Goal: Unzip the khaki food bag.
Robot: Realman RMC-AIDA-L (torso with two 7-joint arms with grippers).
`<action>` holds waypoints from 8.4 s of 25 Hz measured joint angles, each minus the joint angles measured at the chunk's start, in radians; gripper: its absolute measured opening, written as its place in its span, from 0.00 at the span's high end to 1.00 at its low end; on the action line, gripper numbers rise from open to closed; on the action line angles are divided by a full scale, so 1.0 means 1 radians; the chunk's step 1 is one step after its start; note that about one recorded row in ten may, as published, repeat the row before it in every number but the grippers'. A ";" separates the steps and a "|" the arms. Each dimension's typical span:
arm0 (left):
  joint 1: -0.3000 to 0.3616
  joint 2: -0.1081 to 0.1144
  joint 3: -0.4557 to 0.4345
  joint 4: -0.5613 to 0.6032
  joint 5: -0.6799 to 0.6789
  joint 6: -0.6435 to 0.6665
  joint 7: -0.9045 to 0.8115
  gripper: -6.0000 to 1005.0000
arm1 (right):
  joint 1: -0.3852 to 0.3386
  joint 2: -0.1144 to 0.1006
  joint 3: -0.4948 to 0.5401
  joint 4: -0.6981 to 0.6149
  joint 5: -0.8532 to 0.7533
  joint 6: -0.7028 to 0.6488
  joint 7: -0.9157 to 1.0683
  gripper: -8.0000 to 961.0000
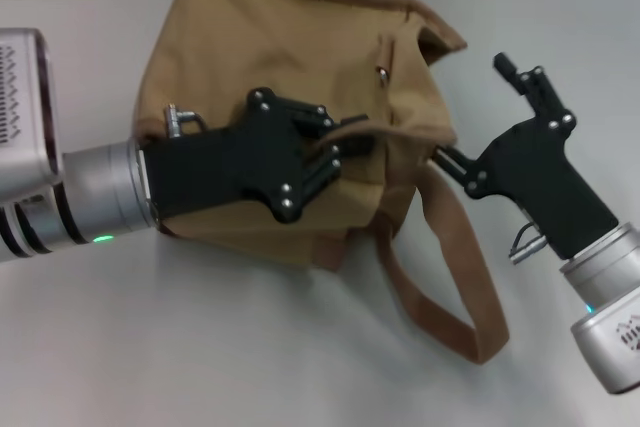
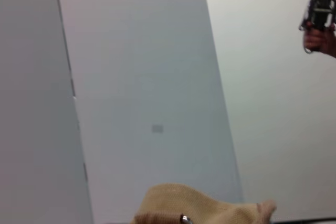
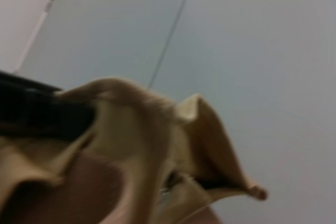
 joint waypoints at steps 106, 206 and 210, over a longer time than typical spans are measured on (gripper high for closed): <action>0.211 0.002 -0.049 -0.157 -0.504 0.236 0.111 0.94 | 0.040 -0.003 0.081 -0.158 -0.202 -0.066 0.676 0.69; 0.185 0.244 0.126 -0.093 -0.044 0.381 -0.166 0.19 | -0.012 -0.008 -0.237 -0.802 -0.516 -0.473 1.339 0.21; 0.182 0.238 0.124 -0.092 -0.039 0.378 -0.166 0.19 | 0.020 -0.007 -0.251 -0.756 -0.517 -0.428 1.309 0.17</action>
